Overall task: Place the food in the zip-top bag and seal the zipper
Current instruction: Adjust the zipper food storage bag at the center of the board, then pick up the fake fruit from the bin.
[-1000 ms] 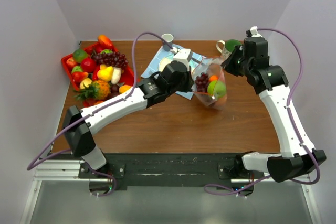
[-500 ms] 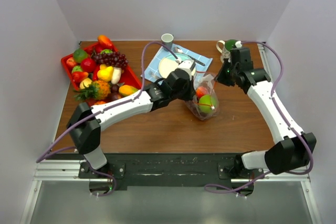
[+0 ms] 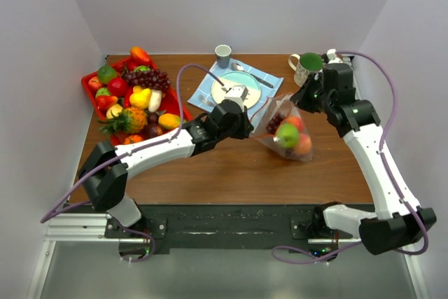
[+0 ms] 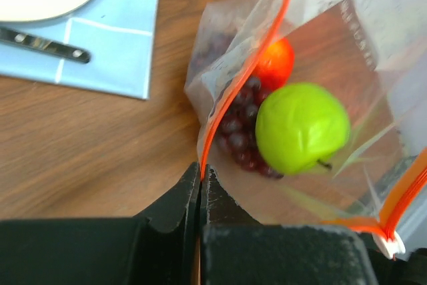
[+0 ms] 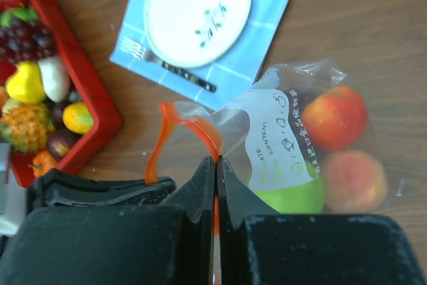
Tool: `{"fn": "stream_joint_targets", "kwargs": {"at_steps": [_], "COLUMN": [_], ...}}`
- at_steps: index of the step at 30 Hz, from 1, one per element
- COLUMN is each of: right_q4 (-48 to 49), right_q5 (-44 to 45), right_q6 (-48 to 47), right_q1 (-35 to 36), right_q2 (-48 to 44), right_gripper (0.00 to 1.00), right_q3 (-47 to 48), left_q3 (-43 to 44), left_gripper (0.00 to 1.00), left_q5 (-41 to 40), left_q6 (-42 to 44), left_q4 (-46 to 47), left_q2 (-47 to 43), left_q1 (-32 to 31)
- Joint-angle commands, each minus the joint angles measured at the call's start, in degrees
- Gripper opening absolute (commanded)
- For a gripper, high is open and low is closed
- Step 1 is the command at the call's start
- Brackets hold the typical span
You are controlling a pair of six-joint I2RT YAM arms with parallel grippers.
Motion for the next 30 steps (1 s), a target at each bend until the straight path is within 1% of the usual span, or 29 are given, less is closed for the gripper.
{"fn": "stream_joint_targets", "kwargs": {"at_steps": [1,3,5,6,8,9,11,12,14,15,17,18,19,20,21,23,24,25,26,30], "right_q4": [8.5,10.1,12.2,13.1,15.0,15.5,15.9,16.3,16.8,17.0,17.3,17.4,17.5,17.6,17.7,18.4,18.4,18.7,18.9,19.6], "right_q5": [-6.1,-8.4,-10.4,-11.1,-11.9,-11.8,-11.7,-11.9,-12.0,-12.1,-12.1,-12.1,-12.0,-11.9,-11.9,-11.9,-11.9,-11.9,-12.0,-12.6], "right_q6": [2.1,2.9,4.1,4.6,5.7,5.9,6.2,6.3,6.5,6.5,6.5,6.4,6.3,6.1,6.0,6.0,6.0,5.9,5.9,5.7], "right_q1": [-0.2,-0.1,0.2,0.5,1.4,1.9,2.7,2.9,3.4,3.6,4.1,4.1,4.3,4.4,4.4,4.6,4.6,4.7,4.7,4.8], "right_q2": [2.7,3.4,3.8,3.7,3.4,3.4,3.4,3.4,3.4,3.4,3.5,3.5,3.7,3.7,3.7,3.9,4.1,4.3,4.5,5.2], "right_gripper": [0.0,0.0,0.0,0.0,0.0,0.0,0.0,0.0,0.0,0.0,0.0,0.0,0.0,0.0,0.0,0.0,0.0,0.0,0.0,0.0], "right_q3": [-5.7,-7.5,-8.8,-9.4,-10.2,-10.3,-10.8,-11.1,-11.9,-12.1,-12.3,-12.3,-12.3,-12.4,-12.5,-12.9,-12.9,-12.9,-13.0,-13.0], "left_q3": [-5.1,-6.2,-6.9,-8.0,-8.9,-9.2,-9.3,-9.4,-9.2,-8.5,-7.5,-6.3,-5.8,-5.5,-5.4,-5.4,-5.5,-5.5,-5.5,-7.6], "left_gripper": [0.06,0.1,0.25,0.35,0.41,0.48,0.57,0.63,0.67,0.71,0.73,0.75,0.77,0.79,0.8,0.81,0.81,0.81,0.8,0.78], "left_q5": [-1.2,-0.6,-2.3,-3.4,-6.3,-7.3,-10.2,-10.9,-12.6,-13.9,-18.3,-20.1,-22.8,-23.4,-23.4,-22.1,-20.8,-18.6,-18.6,-22.0], "left_q6": [-0.4,-0.4,-0.3,-0.2,0.0,0.1,0.5,0.8,1.0,1.0,-0.3,-1.2,-2.4,-2.7,-2.8,-3.3,-3.4,-2.9,-2.9,-5.5], "left_q4": [7.9,8.1,7.0,6.2,5.1,2.2,0.1,-2.0,-4.3,-7.6,-11.9,-16.4,-18.5,-20.0,-21.7,-22.9,-23.2,-23.2,-23.5,-26.0], "left_q2": [-1.4,-1.4,-3.1,-4.0,-7.9,-10.6,-13.3,-15.7,-17.8,-18.6,-20.3,-21.2,-21.7,-22.2,-23.0,-23.1,-22.5,-22.1,-21.4,-17.9], "left_q1": [1.0,1.2,1.2,1.3,1.8,3.0,4.3,6.0,8.2,10.5,13.3,16.1,17.6,19.4,23.5,28.0,31.8,33.0,33.6,34.2]}}
